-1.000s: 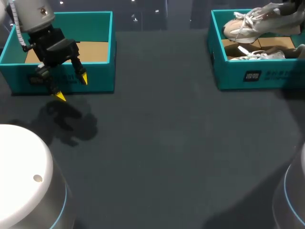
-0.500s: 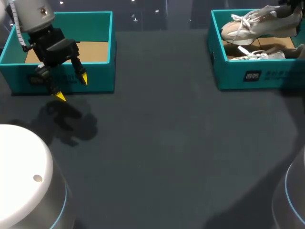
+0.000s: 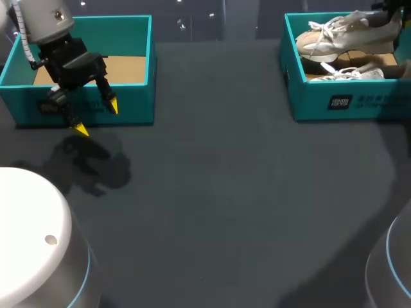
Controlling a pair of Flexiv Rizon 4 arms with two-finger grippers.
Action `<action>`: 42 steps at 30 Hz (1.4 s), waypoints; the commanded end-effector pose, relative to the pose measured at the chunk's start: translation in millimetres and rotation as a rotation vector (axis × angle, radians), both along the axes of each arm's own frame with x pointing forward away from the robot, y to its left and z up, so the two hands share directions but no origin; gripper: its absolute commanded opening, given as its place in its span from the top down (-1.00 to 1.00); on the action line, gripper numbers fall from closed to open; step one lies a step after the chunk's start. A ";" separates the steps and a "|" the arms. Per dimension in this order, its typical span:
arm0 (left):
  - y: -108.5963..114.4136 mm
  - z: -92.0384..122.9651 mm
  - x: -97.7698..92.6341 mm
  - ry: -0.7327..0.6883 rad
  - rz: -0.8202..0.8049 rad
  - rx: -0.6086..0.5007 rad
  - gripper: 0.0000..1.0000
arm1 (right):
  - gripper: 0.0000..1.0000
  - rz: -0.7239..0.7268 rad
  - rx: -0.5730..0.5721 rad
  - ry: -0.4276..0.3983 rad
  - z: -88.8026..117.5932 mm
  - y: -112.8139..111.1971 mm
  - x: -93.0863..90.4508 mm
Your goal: Take the shoe out of the shoebox, open the shoe tongue, remove and reinsert the insole, then place the shoe into the shoebox
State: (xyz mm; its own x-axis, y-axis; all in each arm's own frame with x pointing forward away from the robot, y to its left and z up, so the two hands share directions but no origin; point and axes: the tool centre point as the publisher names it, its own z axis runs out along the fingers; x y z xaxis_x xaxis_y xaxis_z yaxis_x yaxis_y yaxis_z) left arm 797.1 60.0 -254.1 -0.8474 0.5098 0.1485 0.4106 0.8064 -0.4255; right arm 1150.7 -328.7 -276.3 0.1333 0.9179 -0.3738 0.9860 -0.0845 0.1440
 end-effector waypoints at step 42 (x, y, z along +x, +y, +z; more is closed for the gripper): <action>0.3 -0.1 -0.6 -0.002 0.000 0.002 -1.00 | 1.00 -0.003 0.042 0.088 -64.1 -9.4 21.1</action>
State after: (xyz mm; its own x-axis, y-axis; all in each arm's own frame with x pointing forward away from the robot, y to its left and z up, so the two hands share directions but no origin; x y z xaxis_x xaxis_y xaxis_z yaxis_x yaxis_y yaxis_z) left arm 797.1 60.0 -254.1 -0.8473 0.5099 0.1485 0.4106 0.8064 -0.4255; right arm 1161.8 -337.1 -336.9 0.1047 0.9320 -0.3471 0.9935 -0.0825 0.0782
